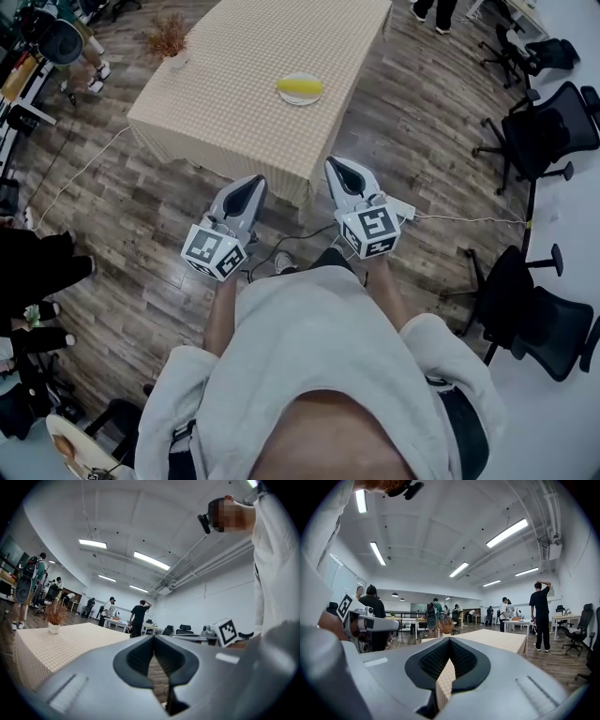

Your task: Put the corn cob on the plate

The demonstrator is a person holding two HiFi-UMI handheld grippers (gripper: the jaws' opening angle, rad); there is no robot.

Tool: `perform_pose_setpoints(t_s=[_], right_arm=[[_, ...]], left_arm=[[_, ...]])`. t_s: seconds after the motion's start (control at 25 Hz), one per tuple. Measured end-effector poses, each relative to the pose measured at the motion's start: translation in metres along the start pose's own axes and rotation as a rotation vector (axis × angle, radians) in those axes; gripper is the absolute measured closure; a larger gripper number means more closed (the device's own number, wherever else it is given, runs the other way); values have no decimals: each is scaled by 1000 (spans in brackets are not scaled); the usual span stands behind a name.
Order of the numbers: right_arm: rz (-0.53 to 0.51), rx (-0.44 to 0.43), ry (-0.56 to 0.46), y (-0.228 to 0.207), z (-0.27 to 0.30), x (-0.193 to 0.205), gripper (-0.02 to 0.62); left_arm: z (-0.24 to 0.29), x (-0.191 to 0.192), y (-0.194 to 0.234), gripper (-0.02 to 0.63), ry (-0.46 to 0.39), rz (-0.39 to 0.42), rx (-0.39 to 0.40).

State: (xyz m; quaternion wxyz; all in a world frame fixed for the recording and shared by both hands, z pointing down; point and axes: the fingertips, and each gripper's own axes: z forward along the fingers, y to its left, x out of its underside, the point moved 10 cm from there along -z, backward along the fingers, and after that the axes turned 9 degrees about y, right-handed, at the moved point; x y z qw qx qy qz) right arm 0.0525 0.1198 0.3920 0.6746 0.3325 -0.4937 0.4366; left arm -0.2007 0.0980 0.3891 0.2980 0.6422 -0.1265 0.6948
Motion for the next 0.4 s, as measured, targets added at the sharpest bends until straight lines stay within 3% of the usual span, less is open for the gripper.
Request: perform_pose_setpoints(t_s=[0.4], right_arm=[[-48,-44,-14,-33,-32,-10,597]], left_arm=[[37,-15,-46,598,1,24,1]])
